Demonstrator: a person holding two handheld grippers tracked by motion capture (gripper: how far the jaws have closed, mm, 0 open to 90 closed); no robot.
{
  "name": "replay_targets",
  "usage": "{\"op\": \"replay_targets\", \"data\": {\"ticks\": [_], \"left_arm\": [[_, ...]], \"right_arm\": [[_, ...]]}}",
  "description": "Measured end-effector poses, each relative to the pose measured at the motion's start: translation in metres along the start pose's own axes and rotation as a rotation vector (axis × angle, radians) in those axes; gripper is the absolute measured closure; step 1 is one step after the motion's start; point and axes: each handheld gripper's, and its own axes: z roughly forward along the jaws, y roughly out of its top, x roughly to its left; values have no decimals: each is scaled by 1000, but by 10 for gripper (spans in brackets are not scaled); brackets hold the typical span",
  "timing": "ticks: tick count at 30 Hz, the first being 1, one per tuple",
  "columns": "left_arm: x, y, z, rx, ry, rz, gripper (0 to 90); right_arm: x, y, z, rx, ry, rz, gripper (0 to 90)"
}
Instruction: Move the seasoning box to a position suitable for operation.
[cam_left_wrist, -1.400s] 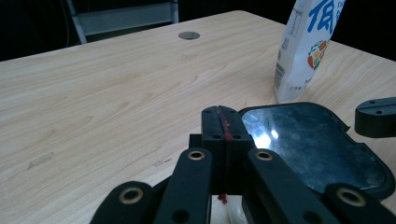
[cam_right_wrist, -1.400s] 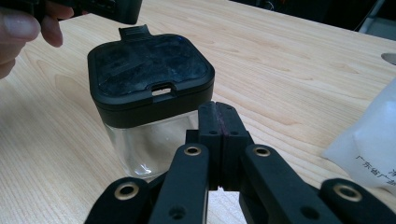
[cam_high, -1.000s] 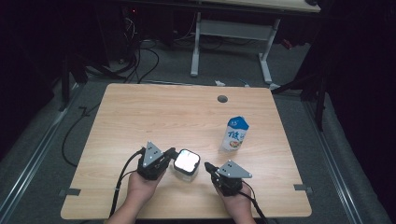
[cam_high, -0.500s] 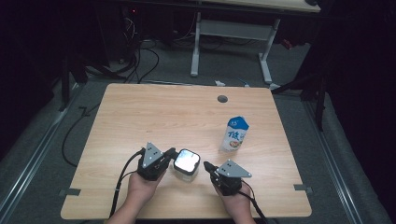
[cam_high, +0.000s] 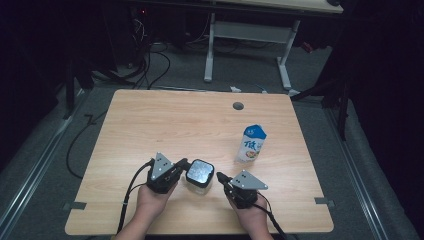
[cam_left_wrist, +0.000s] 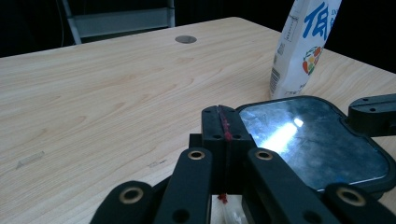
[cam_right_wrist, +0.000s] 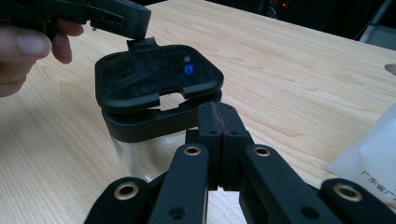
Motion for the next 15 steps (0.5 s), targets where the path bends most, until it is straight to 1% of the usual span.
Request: {"op": "replay_targets", "data": {"ticks": [15], "left_arm": [[0,0,0,2,3,-2,900]], "right_arm": [[2,5,4,-9,7,-4,898]]}}
